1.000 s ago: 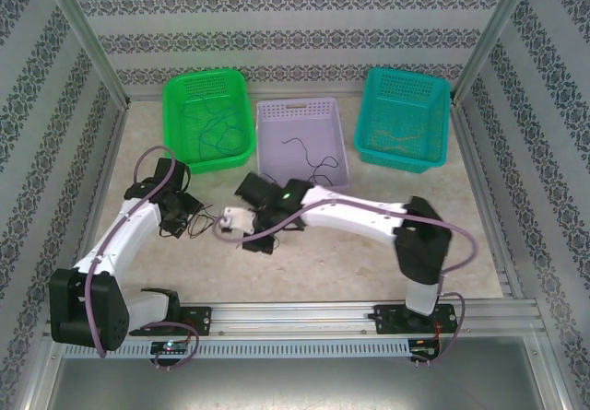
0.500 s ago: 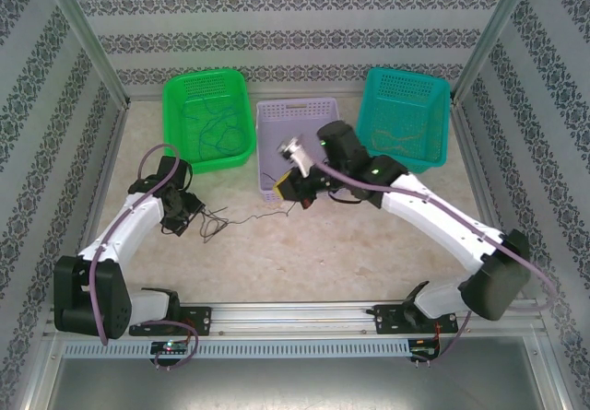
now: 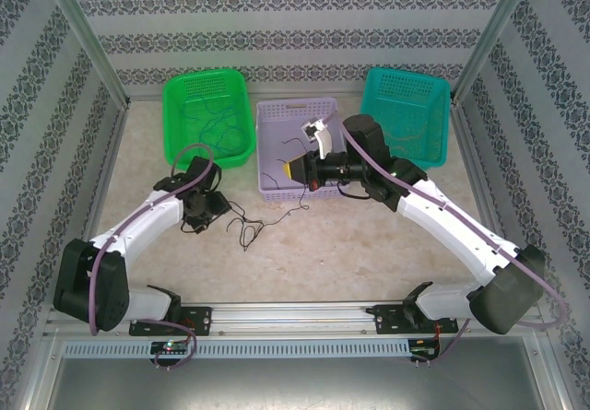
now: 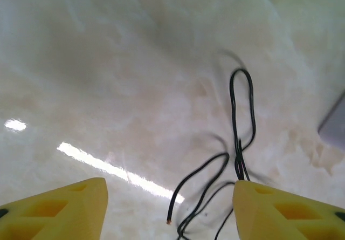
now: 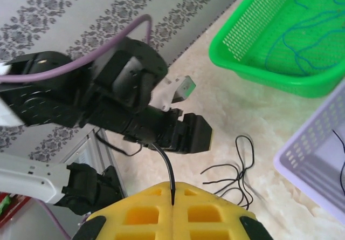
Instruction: Untangle the cables
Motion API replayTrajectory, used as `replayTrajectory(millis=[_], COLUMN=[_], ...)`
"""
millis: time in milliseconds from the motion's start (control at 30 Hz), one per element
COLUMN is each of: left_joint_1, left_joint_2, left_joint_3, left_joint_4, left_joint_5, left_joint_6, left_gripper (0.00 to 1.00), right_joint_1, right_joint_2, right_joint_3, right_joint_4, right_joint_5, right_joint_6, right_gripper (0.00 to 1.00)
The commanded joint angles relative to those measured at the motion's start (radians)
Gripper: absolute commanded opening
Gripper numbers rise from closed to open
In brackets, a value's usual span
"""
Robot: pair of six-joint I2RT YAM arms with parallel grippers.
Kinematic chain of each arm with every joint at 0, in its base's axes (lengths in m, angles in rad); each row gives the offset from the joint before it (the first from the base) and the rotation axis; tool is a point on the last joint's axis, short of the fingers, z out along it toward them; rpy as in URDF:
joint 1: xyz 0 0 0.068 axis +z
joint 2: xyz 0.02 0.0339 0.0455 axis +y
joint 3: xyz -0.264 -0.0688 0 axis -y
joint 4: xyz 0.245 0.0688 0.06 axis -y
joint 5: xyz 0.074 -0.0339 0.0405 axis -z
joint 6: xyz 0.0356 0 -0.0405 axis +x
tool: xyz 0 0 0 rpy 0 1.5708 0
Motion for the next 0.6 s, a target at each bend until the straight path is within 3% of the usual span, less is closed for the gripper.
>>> replayTrajectory(millis=[0,233,567], left_joint_1=[-0.041,-0.072,-0.068], left_joint_2=[-0.008,0.088,0.264], left_joint_3=[0.000,0.026,-0.031], left_joint_4=[0.009,0.147,0.533], left_joint_5=[-0.028,-0.068,-0.131], left_joint_6=[-0.013,-0.034,0.063], left_gripper=[0.66,0.68,0.50], right_joint_1=[-0.015,-0.029,-0.040], right_joint_2=[-0.037,-0.044,-0.063], right_joint_3=[-0.039,-0.055,-0.079], right_joint_4=[0.023,0.016,0.007], right_joint_5=[0.064,0.075,0.070], right_joint_6=[0.044,0.063,0.102], right_gripper=[0.00,0.00,0.00])
